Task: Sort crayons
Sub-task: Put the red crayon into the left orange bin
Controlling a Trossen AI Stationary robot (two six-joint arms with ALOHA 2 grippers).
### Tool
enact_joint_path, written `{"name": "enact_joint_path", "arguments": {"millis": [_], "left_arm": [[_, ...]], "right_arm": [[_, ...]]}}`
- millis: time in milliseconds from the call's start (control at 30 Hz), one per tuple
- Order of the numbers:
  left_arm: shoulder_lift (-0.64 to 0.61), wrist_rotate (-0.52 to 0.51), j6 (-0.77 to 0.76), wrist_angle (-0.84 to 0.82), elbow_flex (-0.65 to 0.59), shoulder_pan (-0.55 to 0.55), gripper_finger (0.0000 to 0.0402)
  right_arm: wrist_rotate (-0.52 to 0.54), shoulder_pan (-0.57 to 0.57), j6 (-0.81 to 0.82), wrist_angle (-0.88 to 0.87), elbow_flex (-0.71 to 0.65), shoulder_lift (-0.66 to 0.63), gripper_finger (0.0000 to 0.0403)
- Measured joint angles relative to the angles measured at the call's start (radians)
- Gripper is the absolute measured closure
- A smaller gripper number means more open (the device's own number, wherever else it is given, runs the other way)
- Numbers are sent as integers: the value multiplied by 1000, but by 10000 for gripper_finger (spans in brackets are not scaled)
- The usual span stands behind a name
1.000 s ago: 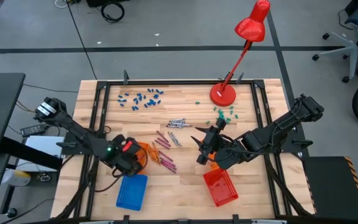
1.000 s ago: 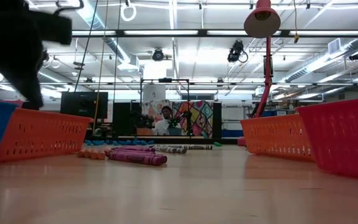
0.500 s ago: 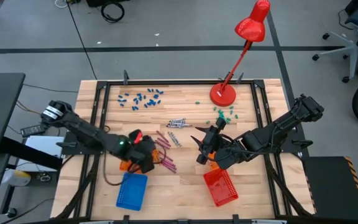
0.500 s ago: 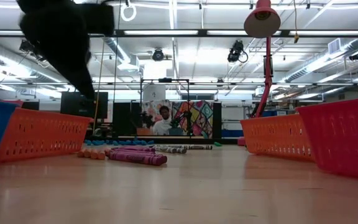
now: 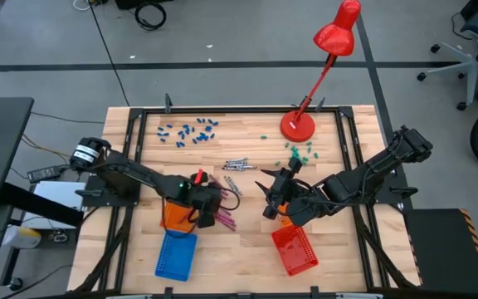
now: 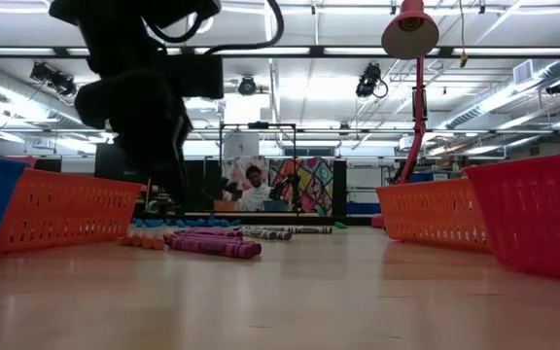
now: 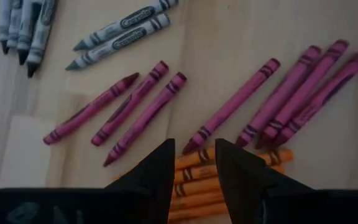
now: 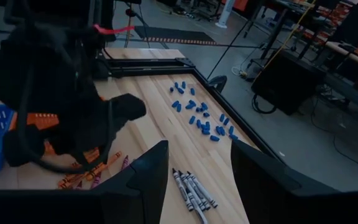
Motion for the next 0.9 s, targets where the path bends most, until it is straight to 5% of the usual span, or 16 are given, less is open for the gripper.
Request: {"name": "enact_joint_path", "arguments": {"millis": [467,900], "left_arm": [[148,23,353,92,63,-6,274],[165,115,406,96,63,53,293]], "right_arm": [[0,-1,0,-1,-2,0,225],[0,-1,0,-1,-2,0,225]]}}
